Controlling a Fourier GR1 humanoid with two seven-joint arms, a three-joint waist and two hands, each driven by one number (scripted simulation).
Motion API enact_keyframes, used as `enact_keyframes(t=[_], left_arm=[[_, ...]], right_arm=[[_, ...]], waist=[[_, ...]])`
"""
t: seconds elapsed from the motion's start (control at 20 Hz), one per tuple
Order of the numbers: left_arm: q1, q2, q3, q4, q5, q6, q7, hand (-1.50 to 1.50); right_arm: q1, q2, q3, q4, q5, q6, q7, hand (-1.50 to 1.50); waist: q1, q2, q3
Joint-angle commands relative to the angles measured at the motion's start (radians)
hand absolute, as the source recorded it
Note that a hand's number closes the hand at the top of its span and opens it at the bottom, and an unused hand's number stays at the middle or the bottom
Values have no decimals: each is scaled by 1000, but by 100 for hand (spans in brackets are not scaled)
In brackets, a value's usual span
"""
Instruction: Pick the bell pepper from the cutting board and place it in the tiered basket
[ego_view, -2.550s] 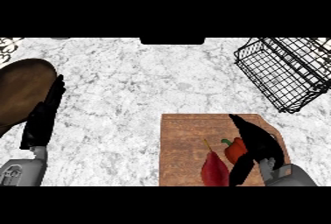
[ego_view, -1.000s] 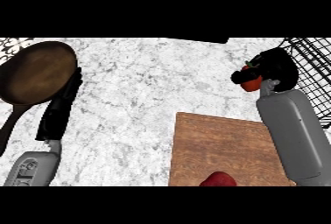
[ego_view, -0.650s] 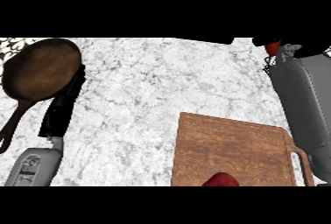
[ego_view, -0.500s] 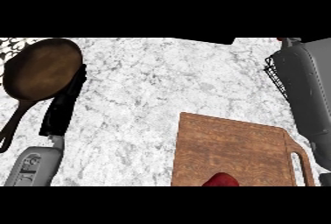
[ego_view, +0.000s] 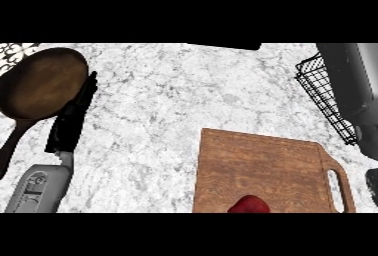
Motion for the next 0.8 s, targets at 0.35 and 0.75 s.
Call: enact_keyframes(t=[0.35, 0.75], left_arm=[[24, 15, 27, 10, 1, 1, -17, 0], [79, -1, 32, 8, -11, 32, -40, 0]], right_arm=[[-128, -32, -103, 305, 120, -69, 120, 150], [-155, -136, -98, 463, 223, 83, 122, 150]], waist=[[-39, -5, 3], [-60, -15, 3]])
